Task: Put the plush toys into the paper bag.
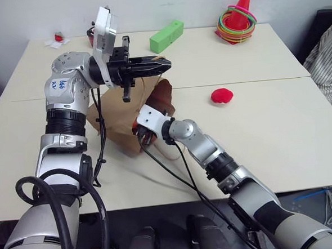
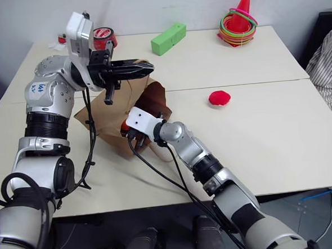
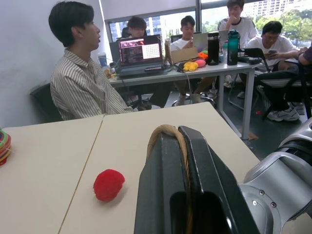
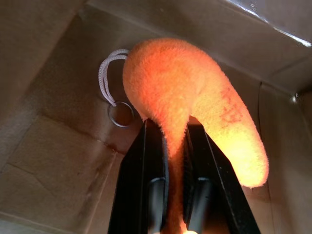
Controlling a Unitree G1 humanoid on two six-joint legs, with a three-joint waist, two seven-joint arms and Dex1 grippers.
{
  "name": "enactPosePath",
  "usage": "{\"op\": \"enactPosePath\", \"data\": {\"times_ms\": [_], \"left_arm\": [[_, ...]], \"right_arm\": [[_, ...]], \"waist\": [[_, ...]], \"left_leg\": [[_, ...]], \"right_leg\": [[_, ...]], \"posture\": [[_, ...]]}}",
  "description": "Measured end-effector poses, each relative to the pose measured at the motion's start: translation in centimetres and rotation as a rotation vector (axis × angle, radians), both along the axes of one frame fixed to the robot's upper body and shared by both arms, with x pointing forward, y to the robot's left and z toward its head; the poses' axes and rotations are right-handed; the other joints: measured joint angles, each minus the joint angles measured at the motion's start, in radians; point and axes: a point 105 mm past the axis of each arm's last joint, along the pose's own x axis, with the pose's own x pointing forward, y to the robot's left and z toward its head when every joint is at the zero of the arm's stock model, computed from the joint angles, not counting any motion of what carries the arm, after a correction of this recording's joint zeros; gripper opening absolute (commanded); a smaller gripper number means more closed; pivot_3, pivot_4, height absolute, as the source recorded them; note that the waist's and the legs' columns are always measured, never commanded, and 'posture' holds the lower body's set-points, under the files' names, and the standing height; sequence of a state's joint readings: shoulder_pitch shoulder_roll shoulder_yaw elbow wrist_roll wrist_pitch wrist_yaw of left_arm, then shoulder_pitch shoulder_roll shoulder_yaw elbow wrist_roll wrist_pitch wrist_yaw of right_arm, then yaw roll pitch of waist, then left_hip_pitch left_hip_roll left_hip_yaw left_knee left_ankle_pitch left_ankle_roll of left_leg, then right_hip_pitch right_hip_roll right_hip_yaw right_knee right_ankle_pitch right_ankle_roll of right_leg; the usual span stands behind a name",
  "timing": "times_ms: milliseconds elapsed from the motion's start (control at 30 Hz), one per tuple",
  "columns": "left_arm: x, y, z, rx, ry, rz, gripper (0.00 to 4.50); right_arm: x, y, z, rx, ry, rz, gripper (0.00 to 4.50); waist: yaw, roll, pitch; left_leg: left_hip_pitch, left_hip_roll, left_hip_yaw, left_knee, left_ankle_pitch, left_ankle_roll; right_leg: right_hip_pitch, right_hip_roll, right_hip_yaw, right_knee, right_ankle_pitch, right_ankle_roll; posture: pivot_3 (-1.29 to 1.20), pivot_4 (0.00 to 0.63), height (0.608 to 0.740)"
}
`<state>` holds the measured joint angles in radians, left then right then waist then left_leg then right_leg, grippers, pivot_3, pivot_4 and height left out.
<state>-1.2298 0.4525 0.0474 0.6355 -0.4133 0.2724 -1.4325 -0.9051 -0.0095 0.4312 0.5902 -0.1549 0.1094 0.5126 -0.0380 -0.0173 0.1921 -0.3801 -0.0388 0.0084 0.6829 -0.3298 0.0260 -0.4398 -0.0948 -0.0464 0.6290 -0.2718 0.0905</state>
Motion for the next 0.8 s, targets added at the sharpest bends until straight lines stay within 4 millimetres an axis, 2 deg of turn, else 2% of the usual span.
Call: {"op": "enactPosePath", "data": {"times_ms": [133,267,367,567,633,800], "left_arm": [[0.0,0.0,0.0,0.000,0.004,0.002,0.00],[0.1,0.5,-0.3,0.007,0.010,0.017,0.00],[0.0,1.2,-0.3,0.020,0.001,0.038,0.00],[0.2,2.9,-0.9,0.052,-0.007,0.094,0.00],[0.3,3.2,-1.4,0.071,-0.013,0.109,0.00],[0.3,3.9,-2.3,0.088,-0.003,0.126,0.00]], "right_arm": [[-0.3,0.7,-0.5,0.052,-0.034,0.054,0.01],[-0.4,-0.3,-0.6,0.130,0.010,0.059,1.29],[-1.0,-2.2,-0.2,0.161,-0.018,0.083,2.39],[-3.7,-6.6,4.0,0.301,-0.068,0.164,4.47],[-4.9,-7.9,4.8,0.337,-0.067,0.185,4.47],[-6.3,-12.3,3.6,0.353,-0.019,0.115,4.47]], "waist": [[-0.012,0.000,0.000],[-0.017,0.000,0.000],[-0.015,0.000,0.000],[-0.003,0.000,0.000],[0.003,0.000,0.000],[0.016,0.000,0.000]], "left_leg": [[0.000,0.000,0.000,0.000,0.000,0.000],[0.000,0.000,0.000,0.000,0.000,0.000],[-0.004,0.000,-0.001,0.001,0.000,0.000],[-0.008,0.000,-0.002,0.003,0.000,0.000],[-0.008,0.001,-0.002,0.003,0.000,0.000],[-0.008,0.000,-0.002,0.003,0.000,0.000]], "right_leg": [[0.000,0.000,0.000,0.000,0.000,0.000],[0.000,0.000,0.000,0.000,0.000,0.000],[-0.002,0.000,0.000,0.000,0.000,0.000],[-0.005,0.000,-0.001,0.000,0.000,0.000],[-0.005,0.000,-0.001,0.000,0.000,0.000],[-0.005,-0.001,0.000,0.000,0.000,0.000]], "posture": [[0.00,0.150,0.740],[0.00,0.150,0.740],[0.00,0.150,0.740],[0.00,0.150,0.740],[0.00,0.150,0.740],[0.00,0.150,0.740]]}}
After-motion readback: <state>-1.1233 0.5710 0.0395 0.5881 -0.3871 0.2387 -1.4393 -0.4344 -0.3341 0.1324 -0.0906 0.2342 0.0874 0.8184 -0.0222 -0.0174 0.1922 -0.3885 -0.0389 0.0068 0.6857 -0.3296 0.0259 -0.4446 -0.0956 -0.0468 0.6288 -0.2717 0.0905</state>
